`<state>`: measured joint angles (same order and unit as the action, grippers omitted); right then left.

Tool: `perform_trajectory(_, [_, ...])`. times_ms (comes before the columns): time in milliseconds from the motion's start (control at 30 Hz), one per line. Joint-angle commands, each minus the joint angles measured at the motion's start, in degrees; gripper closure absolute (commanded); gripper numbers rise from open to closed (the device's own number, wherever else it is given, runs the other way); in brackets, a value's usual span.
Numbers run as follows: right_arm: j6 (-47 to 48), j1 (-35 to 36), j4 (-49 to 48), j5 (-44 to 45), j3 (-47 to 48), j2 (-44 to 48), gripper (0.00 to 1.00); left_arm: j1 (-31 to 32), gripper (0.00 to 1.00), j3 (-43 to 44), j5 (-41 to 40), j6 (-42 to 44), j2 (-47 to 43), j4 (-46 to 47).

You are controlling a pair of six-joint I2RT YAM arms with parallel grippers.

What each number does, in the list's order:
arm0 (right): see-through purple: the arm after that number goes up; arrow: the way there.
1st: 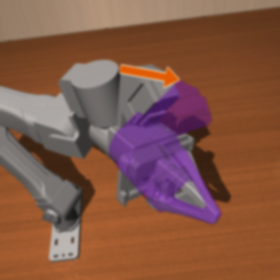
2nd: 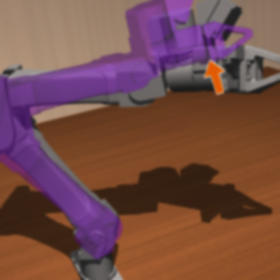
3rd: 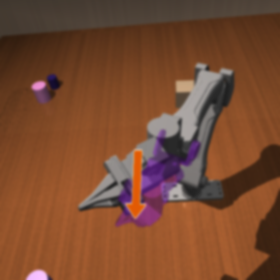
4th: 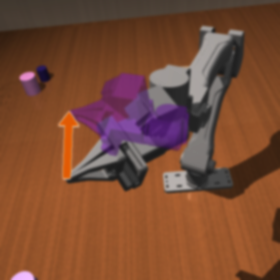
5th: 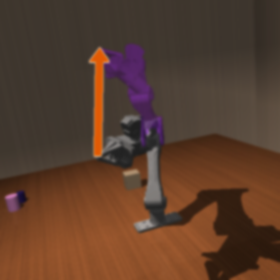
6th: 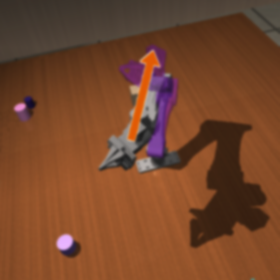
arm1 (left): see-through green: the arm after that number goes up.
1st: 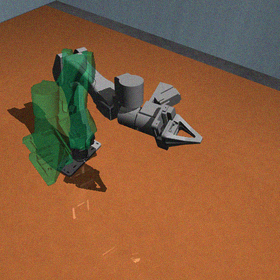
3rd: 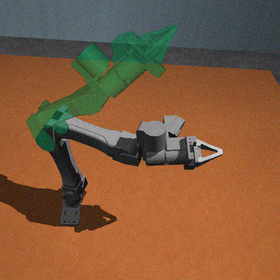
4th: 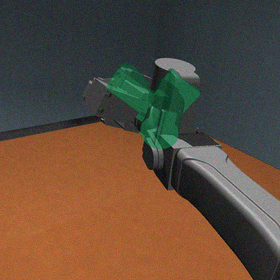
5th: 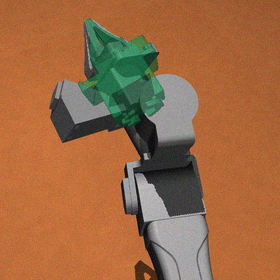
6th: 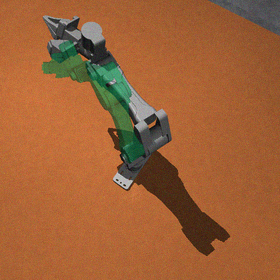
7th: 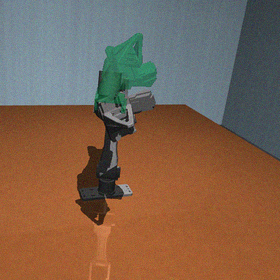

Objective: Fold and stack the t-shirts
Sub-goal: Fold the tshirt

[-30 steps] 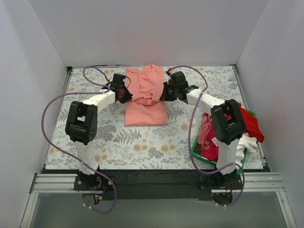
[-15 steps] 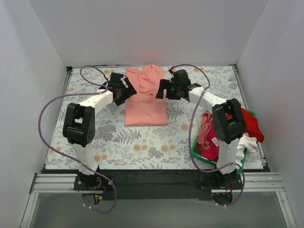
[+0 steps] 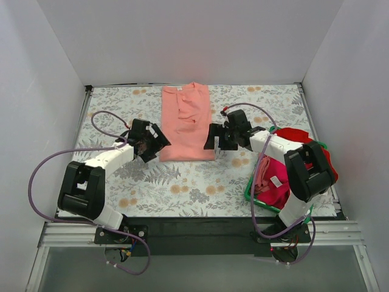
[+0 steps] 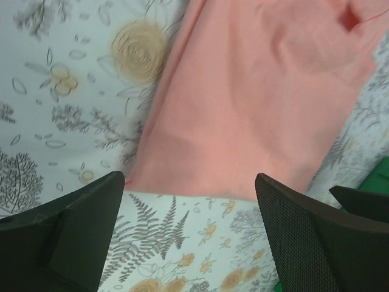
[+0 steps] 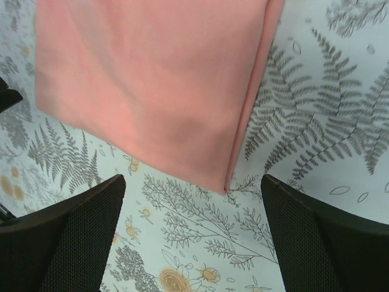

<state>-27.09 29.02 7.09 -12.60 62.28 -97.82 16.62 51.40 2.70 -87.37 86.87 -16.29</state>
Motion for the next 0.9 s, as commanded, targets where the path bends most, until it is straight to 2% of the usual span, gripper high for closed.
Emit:
perform_trajectory(0, [-1.73, 0.78, -2.43, -0.85, -2.77, 1.58, 0.02, 0.78, 0.11, -4.1, 2.31, -1.66, -2.32, 1.7])
perform_trajectory(133, [-2.0, 1.3, -2.79, -1.02, -4.1, 0.26, 0.02, 0.78, 0.11, -7.27, 1.26, -1.92, -1.97, 1.79])
perform_trajectory(400, [-2.35, 1.57, -2.96, -0.76, -3.66, -2.37, 0.02, 0.78, 0.14, -7.1, -0.32, -1.66, 1.89, 1.88])
perform_trajectory(567, [-2.7, 1.57, -3.05, -0.14, -3.4, -3.69, 0.11, 0.78, 0.37, -6.75, -0.5, -1.4, 4.35, 1.97])
perform_trajectory(633, [-2.7, 1.57, -2.96, -0.23, -3.39, -3.95, 0.19, 0.87, 0.46, -6.84, -0.42, -1.22, 4.8, 2.06])
perform_trajectory(800, [-3.76, 1.57, -2.87, -0.84, -4.01, -4.4, 0.36, 0.69, 0.8, -7.27, -0.76, -1.22, 6.2, 2.23])
perform_trajectory(867, [-3.84, 1.57, -2.87, -1.55, -4.53, -4.4, 0.38, 0.78, 0.92, -7.36, -0.33, -1.05, 6.38, 2.06])
